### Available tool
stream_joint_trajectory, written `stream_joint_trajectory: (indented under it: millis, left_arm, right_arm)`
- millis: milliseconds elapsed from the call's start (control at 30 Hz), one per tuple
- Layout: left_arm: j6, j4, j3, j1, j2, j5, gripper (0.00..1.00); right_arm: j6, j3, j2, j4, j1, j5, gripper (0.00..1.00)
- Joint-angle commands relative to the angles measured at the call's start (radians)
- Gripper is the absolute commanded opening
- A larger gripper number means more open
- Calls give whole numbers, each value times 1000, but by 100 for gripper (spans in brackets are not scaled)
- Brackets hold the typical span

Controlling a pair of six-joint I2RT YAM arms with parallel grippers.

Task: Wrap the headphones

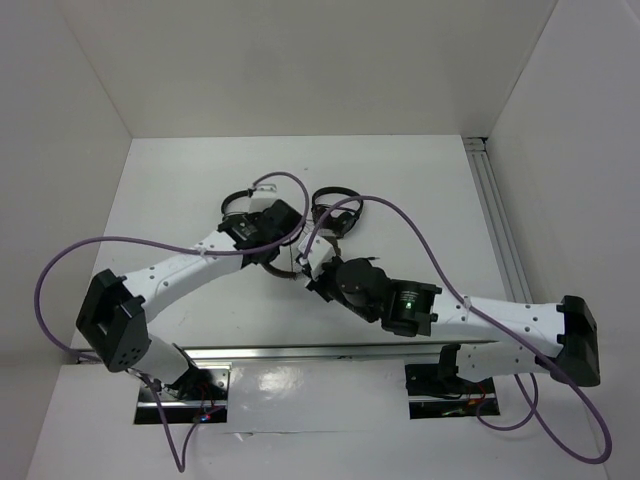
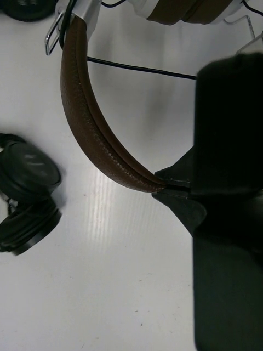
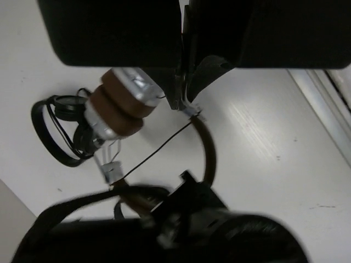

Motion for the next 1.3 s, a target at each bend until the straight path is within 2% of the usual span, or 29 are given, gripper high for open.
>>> stream_joint_trajectory:
  millis: [0,33,167,333,533,633,733,800,933,1267]
  left_arm:
    - [48,5,-34,-64,-40,-25,0]
    - [92,5,-45,-82,-54,-24,0]
    - [102,-35,-45,-164,-75,14,0]
    - [164,-38,-114,-187,-181,169,0]
    - [281,-85,-125,-196,-278,275,0]
    - [364,-119,-125,-216,-312,357,0]
    - [421,-119,-148,-254,-355,430,0]
    - [421,-119,-157,-264,-364,439,0]
    - [431,-119,-157,-285,-414,450,0]
    - [476,-119,-124,-285,-474,482,0]
  right_arm:
    - [-47,54,4,-43,20,125,0]
    - [-47,54,4,-52,20,140,0]
    - [-47,63,4,-84,31,215,0]
    - [-47,27,-69,-66,52,321,0]
    - [-101,-8,-111,68,62,481,1]
    - [-154,-32,-111,123,62,499,2]
    - [-188,-77,-120,190,-7,417,5]
    - [-171,-77,-120,207,-61,308,6]
    - [-122,-77,-120,207,-246,78,8]
    - [-48,-22,19,188,-525,-450,10]
